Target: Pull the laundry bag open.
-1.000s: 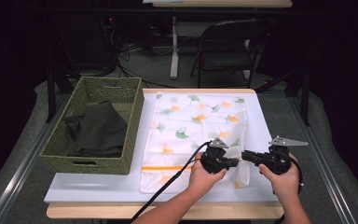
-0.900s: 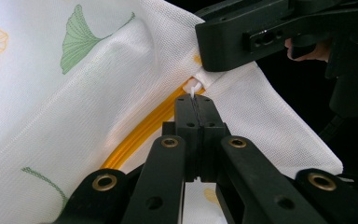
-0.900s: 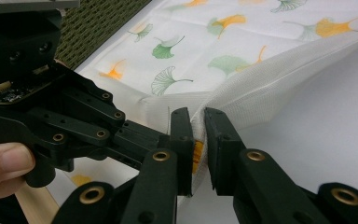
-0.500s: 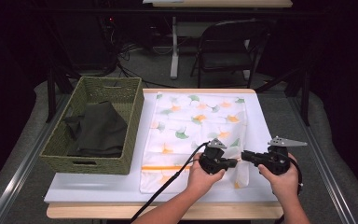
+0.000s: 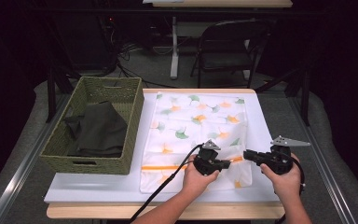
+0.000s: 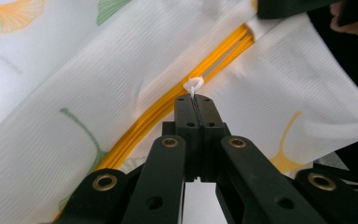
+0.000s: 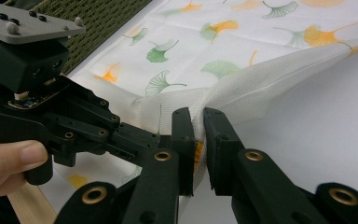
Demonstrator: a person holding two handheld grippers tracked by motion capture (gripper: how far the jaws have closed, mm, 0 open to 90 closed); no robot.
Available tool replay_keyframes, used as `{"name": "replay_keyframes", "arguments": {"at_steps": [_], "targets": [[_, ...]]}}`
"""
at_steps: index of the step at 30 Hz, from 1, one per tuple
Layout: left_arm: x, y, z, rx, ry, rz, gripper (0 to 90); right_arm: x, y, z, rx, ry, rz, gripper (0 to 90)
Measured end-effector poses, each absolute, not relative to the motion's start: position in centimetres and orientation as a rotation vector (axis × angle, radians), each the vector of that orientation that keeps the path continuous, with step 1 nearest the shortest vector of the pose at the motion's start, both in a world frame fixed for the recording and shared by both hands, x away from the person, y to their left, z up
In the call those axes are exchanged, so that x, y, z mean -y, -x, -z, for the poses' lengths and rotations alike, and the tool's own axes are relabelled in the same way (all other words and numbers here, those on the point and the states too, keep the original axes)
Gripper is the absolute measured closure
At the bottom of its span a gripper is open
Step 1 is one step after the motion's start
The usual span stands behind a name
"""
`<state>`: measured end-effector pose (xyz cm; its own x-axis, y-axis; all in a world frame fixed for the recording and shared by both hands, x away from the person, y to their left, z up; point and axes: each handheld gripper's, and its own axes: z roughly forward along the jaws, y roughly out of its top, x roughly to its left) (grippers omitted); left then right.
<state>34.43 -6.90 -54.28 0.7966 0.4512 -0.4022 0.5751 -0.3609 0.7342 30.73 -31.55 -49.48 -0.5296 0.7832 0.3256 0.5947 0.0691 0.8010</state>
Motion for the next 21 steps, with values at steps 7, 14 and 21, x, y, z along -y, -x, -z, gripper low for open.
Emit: {"name": "replay_keyframes", "arguments": {"at_steps": [7, 14, 21], "targets": [[5.9, -34.5, 55.0, -0.81, -2.02, 0.152, 90.0, 31.9, -30.8, 49.6, -2.145, -1.422, -1.431, 82.9], [4.8, -34.5, 55.5, -0.848, -2.033, 0.129, 90.0, 31.9, -30.8, 49.6, -2.14, -1.413, -1.395, 82.8], [3.4, -34.6, 55.7, -0.894, -2.039, 0.105, 90.0, 32.3, -30.7, 49.6, -2.126, -1.425, -1.382, 82.7]]}}
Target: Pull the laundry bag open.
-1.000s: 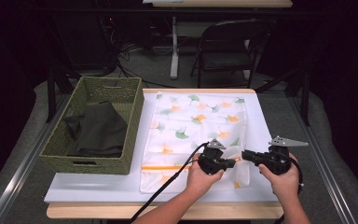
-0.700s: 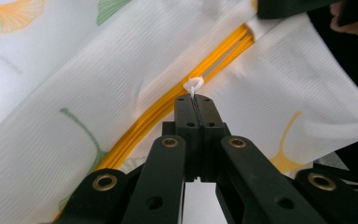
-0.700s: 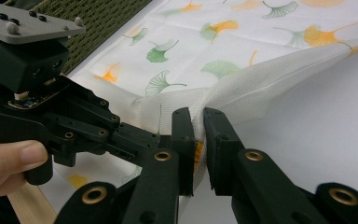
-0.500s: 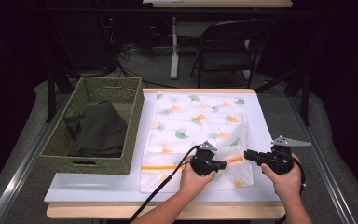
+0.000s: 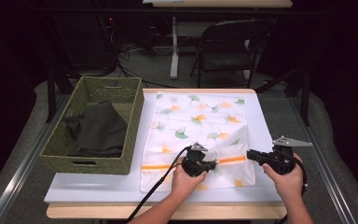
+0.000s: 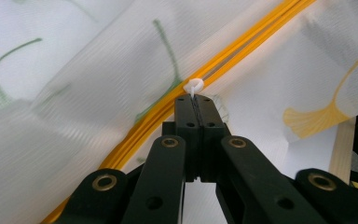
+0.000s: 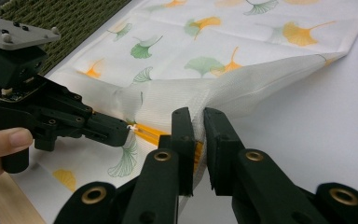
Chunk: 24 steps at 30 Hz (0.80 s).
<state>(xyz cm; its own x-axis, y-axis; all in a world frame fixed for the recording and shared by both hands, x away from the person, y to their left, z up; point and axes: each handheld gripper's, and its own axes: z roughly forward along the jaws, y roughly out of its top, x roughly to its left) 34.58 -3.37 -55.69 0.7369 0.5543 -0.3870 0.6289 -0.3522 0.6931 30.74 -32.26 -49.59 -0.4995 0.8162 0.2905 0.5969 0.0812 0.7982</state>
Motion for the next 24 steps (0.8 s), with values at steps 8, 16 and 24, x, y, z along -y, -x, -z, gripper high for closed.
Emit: {"name": "replay_keyframes", "arguments": {"at_steps": [8, 16, 24], "targets": [[1.5, -34.6, 55.7, -0.916, -2.053, 0.084, 90.0, 32.5, -30.7, 49.5, -2.116, -1.437, -1.387, 82.7], [-0.2, -34.5, 55.5, -0.943, -2.057, 0.071, 90.0, 32.7, -30.7, 49.5, -2.111, -1.445, -1.39, 82.7], [-2.6, -34.3, 55.9, -0.994, -2.057, 0.054, 90.0, 32.8, -30.6, 49.5, -2.107, -1.449, -1.386, 82.7]]}}
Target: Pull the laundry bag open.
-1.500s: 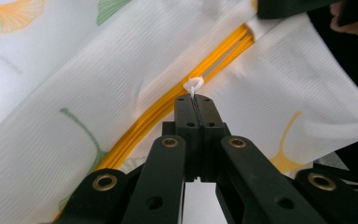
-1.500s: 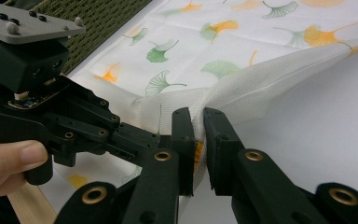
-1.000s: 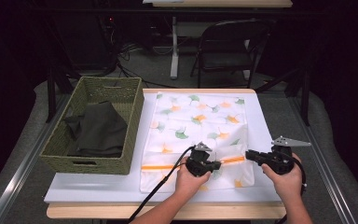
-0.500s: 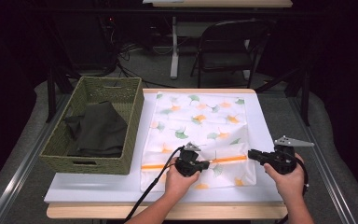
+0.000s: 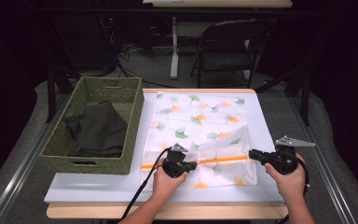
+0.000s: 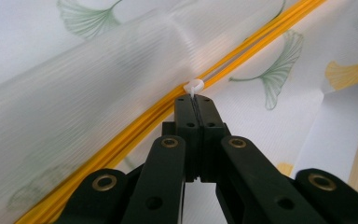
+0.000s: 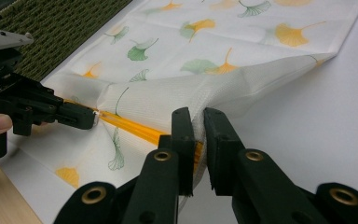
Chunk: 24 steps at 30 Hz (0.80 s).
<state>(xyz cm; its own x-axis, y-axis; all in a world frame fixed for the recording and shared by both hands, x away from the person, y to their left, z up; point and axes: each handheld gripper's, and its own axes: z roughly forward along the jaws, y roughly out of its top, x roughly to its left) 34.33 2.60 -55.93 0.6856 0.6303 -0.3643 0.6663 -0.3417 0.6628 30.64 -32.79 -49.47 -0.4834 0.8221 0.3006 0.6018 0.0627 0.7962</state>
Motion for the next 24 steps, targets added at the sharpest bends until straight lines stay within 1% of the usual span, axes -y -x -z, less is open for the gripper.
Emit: {"name": "replay_keyframes", "arguments": {"at_steps": [8, 14, 15, 17, 18, 24], "targets": [[-5.4, -33.9, 55.8, -1.039, -2.058, 0.026, 90.0, 32.9, -30.6, 49.5, -2.102, -1.456, -1.389, 82.6], [-5.4, -33.9, 55.8, -1.039, -2.058, 0.026, 90.0, 33.0, -30.6, 49.5, -2.102, -1.456, -1.389, 82.6], [-7.3, -33.9, 55.9, -1.068, -2.086, 0.0, 90.0, 33.0, -30.6, 49.5, -2.102, -1.456, -1.389, 82.6], [-7.3, -33.9, 55.9, -1.068, -2.086, 0.0, 90.0, 33.0, -30.7, 49.6, -2.098, -1.459, -1.386, 82.6], [-8.4, -33.8, 55.8, -1.083, -2.094, -0.02, 90.0, 33.1, -30.7, 49.7, -2.098, -1.464, -1.388, 82.7], [-9.8, -33.5, 55.7, -1.109, -2.091, -0.035, 90.0, 33.2, -30.7, 49.8, -2.096, -1.469, -1.385, 82.7]]}}
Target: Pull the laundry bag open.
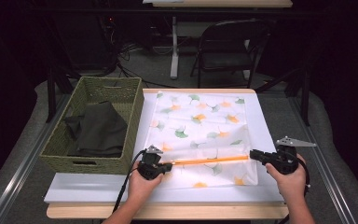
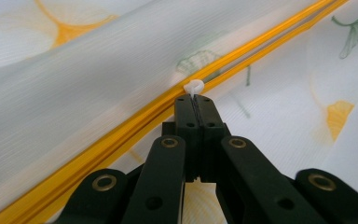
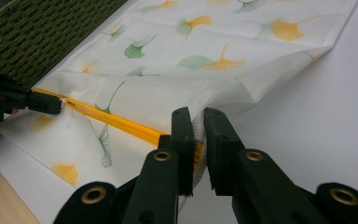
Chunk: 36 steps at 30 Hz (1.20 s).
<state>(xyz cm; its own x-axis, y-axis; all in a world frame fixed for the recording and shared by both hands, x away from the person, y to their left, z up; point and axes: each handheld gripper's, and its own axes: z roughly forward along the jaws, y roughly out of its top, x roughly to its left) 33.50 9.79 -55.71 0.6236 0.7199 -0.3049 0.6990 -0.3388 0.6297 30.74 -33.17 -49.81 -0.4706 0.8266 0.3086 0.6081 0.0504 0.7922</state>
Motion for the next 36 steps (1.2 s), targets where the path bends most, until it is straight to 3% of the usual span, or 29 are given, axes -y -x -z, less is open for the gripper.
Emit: {"name": "replay_keyframes", "arguments": {"at_steps": [23, 36], "targets": [[-14.4, -31.5, 54.5, -1.174, -2.114, -0.164, 90.0, 33.8, -30.8, 50.1, -2.085, -1.495, -1.376, 82.7], [-14.5, -30.9, 54.2, -1.148, -2.155, -0.217, 90.0, 34.8, -30.8, 50.4, -2.052, -1.534, -1.362, 82.6]]}}
